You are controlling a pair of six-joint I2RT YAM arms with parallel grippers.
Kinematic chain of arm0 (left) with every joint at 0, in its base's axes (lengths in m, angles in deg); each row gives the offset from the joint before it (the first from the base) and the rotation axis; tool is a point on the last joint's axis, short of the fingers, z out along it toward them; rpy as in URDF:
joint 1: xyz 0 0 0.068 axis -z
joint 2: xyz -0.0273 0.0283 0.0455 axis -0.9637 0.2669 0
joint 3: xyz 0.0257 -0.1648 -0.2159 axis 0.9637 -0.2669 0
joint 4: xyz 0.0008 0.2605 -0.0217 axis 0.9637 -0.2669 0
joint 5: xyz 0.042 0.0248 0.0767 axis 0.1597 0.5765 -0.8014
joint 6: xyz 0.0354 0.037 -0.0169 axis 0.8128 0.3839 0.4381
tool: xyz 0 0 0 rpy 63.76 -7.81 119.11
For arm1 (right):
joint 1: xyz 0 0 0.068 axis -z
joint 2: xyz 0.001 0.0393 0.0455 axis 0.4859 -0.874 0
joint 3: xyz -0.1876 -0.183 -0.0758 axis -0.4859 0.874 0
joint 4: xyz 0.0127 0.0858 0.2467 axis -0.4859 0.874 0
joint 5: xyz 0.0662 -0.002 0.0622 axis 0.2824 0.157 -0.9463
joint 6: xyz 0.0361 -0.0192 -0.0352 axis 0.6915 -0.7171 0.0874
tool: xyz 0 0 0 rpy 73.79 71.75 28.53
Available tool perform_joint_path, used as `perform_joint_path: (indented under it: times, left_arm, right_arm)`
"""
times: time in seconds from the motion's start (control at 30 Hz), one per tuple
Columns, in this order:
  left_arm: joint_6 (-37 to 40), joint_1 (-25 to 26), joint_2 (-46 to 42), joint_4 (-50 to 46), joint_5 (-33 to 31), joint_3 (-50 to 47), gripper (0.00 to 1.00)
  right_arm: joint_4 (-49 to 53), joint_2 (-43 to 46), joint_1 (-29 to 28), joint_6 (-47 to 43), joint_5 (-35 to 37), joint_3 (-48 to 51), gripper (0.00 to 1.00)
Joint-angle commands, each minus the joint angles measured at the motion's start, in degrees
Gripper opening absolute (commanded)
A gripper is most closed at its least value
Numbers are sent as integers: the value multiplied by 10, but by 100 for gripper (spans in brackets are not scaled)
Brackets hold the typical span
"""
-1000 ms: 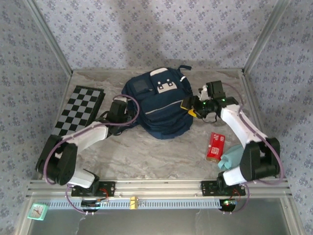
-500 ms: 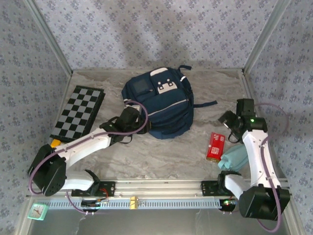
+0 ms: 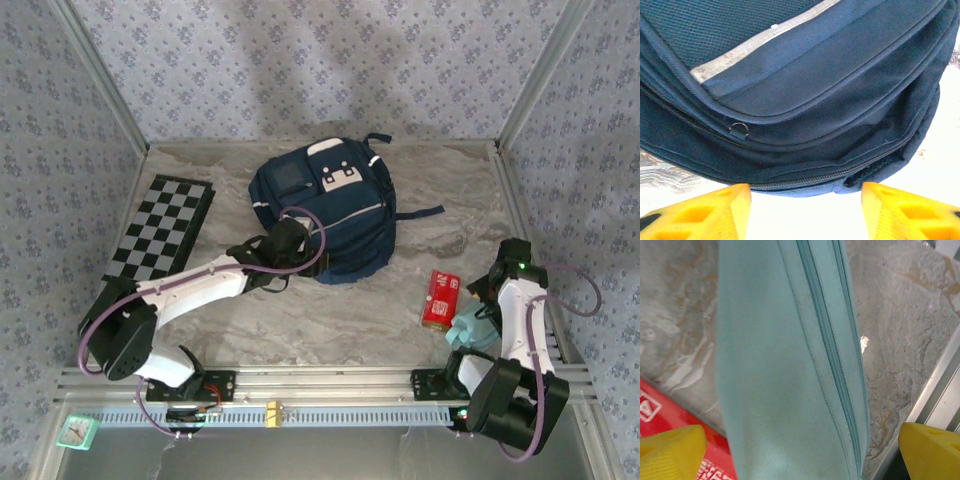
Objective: Pack the student bag
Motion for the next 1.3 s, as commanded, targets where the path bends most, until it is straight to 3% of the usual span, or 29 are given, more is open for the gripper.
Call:
perform_joint_path:
  times: [0.0, 0.1, 0.23, 0.63, 0.8, 1.03, 1.27]
  left_arm:
    - [1, 6, 17, 9, 12, 23, 59]
    - [-2, 7, 27, 1, 12, 33, 59]
    - [-2, 10, 34, -3, 8, 38, 58]
    - [7, 11, 40, -32, -7, 63, 56]
    - [23, 12, 34, -44, -25, 74, 56]
    - [134, 12, 29, -68, -91, 104, 56]
    - [266, 12, 72, -74, -116, 150, 61]
  right_arm:
    - [-42, -23, 7, 21, -15, 18, 100]
    - [-69, -56, 7, 22, -18, 24, 98]
    - [-107, -85, 8, 18, -39, 41, 87]
    - [-146, -62, 13, -26, -68, 52, 32]
    - [-129, -20, 12, -55, -73, 31, 15]
    - [-94, 41, -7, -91, -124, -22, 9]
    - [-47, 32, -101, -111, -164, -108, 9]
